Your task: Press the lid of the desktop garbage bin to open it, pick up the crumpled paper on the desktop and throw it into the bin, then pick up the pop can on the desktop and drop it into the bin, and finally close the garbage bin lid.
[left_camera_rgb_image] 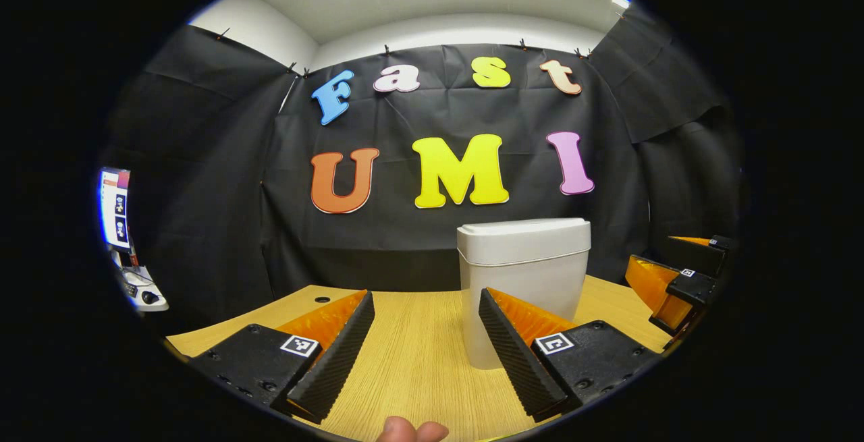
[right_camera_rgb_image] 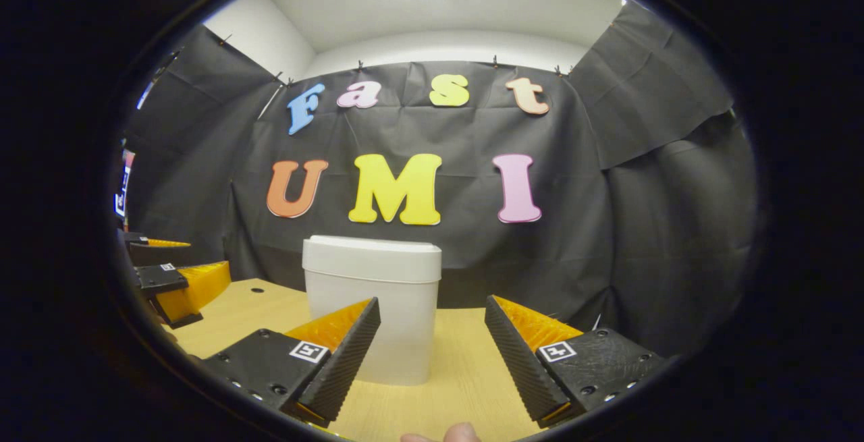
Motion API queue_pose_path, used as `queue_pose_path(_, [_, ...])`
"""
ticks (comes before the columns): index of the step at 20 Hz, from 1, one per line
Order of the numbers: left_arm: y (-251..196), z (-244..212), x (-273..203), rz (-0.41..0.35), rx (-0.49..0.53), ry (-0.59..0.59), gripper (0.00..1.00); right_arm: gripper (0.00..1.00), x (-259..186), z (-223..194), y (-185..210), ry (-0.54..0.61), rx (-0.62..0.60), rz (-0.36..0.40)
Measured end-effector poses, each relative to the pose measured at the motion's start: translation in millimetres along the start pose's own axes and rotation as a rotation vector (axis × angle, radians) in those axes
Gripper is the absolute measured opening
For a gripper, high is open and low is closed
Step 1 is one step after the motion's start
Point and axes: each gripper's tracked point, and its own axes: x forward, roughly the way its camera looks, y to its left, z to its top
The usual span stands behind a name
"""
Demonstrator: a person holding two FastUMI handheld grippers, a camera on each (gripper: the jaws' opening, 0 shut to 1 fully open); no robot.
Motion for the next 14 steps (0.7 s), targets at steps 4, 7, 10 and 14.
queue_pose_path(4, [2.2,1.0,0.7,0.012,-0.005,-0.002,1.0,0.96,1.0,-1.7,-1.0,-0.002,-0.005,0.003])
queue_pose_path(7, [2.2,2.8,0.0,0.026,-0.012,-0.007,1.0,0.97,1.5,-2.1,-3.1,0.001,0.002,0.006])
queue_pose_path(10, [-0.4,2.9,-1.9,0.021,-0.006,-0.008,1.0,0.97,2.0,-0.1,-7.0,-0.003,0.014,-0.001])
queue_pose_path(14, [-3.8,4.3,-2.0,0.013,0.003,-0.009,1.0,0.96,2.1,-4.4,-8.1,0.008,0.022,-0.005])
